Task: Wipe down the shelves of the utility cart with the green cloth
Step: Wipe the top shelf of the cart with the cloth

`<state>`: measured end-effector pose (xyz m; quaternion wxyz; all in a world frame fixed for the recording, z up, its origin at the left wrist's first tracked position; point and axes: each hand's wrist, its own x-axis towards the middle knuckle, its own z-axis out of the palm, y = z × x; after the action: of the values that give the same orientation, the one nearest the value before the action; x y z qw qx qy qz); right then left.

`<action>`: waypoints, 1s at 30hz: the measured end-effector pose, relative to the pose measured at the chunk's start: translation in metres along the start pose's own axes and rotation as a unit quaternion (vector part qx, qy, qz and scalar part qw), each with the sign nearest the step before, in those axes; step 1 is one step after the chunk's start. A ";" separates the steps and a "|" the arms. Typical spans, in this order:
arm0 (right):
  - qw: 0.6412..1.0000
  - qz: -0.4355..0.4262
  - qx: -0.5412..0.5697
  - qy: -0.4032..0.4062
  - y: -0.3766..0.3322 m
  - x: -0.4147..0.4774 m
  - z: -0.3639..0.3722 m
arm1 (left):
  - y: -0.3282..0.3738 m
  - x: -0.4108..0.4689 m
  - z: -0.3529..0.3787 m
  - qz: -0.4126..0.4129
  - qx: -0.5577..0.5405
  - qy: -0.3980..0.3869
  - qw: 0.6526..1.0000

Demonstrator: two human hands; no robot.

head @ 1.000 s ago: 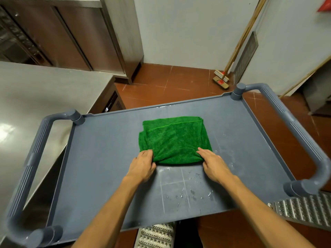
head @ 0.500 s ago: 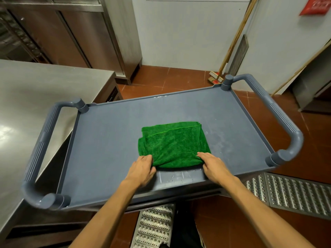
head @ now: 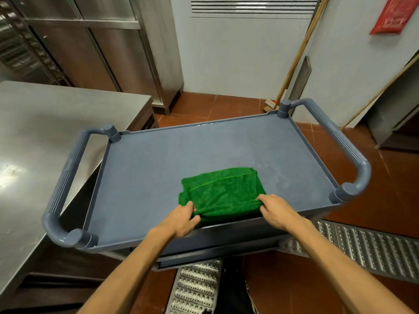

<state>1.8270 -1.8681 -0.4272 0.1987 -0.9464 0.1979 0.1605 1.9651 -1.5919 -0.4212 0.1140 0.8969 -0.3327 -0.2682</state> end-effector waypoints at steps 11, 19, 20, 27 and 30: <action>0.997 -0.012 0.042 -0.058 0.003 -0.023 -0.020 | -0.005 -0.014 -0.028 -0.020 -0.106 -0.100 0.989; 0.992 -0.003 0.123 0.039 -0.002 0.014 -0.046 | -0.004 0.017 -0.050 -0.039 -0.105 0.011 0.994; 0.991 -0.004 0.124 0.049 -0.004 0.020 -0.046 | -0.004 0.022 -0.050 -0.049 -0.097 0.034 0.994; 0.981 -0.132 0.028 0.137 -0.007 0.028 -0.002 | -0.009 0.026 -0.015 0.060 0.056 0.171 0.982; 0.988 -0.147 -0.038 0.014 0.000 0.028 0.017 | -0.007 0.024 0.005 0.121 0.122 0.085 0.981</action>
<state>1.8471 -1.8693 -0.4530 0.1813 -0.9742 0.0533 0.1231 1.9810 -1.6029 -0.4377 0.0637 0.8765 -0.4584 -0.1325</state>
